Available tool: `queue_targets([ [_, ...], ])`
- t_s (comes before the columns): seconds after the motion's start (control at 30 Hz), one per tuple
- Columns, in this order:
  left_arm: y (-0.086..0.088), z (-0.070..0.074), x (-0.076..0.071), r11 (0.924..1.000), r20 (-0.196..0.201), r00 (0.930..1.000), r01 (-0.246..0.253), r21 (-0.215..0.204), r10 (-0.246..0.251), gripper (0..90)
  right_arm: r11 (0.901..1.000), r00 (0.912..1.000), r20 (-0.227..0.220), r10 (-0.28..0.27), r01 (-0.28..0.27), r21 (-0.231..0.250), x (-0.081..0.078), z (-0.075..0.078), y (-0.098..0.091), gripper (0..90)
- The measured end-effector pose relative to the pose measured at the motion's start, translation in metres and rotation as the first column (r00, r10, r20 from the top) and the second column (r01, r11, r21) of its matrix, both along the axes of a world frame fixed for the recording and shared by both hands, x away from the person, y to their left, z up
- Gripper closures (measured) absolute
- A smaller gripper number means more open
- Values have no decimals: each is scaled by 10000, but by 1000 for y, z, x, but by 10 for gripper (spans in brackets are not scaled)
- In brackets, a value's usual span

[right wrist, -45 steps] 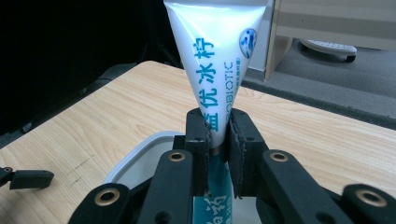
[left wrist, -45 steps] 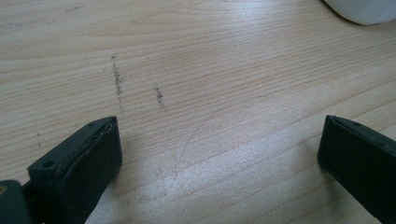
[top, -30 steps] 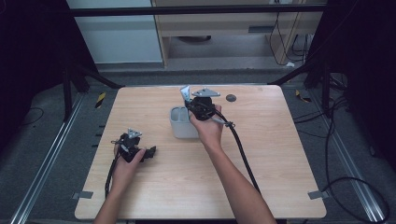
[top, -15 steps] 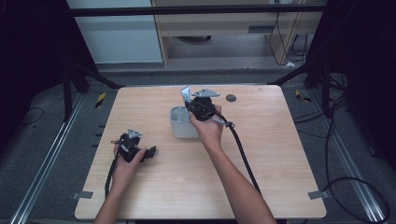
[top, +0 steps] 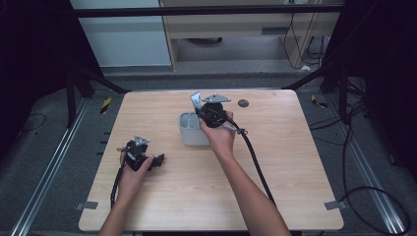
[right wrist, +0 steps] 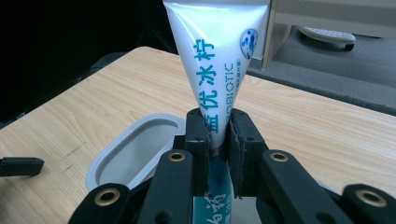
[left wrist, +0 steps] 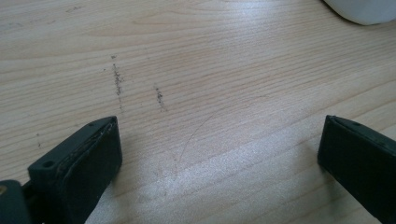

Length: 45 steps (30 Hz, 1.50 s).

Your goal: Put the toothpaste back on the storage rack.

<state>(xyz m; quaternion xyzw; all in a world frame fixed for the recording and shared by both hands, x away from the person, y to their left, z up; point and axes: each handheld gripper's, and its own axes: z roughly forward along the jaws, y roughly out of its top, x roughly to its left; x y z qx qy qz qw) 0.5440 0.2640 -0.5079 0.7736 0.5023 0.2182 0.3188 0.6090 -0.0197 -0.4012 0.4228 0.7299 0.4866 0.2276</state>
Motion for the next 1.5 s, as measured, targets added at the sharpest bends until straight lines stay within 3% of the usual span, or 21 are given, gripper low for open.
queue_targets([
  [0.5, 0, 0, 0, 10000, 1, 10000, 7, 5, -7, 0, 9998, 9997, -230, -10, 5, -207, 0, -5, 0, 795],
  [1.07, 0, 0, 0, 10000, -1, 10000, 16, 5, -16, 0, 9965, 9996, -192, 194, -209, -804, -1, -4, 10, 787],
  [1.5, 0, 0, 0, 10000, 1, 10000, 16, 4, -16, 0, 9961, 9992, -342, 221, -249, -848, 0, -4, 15, 780],
])
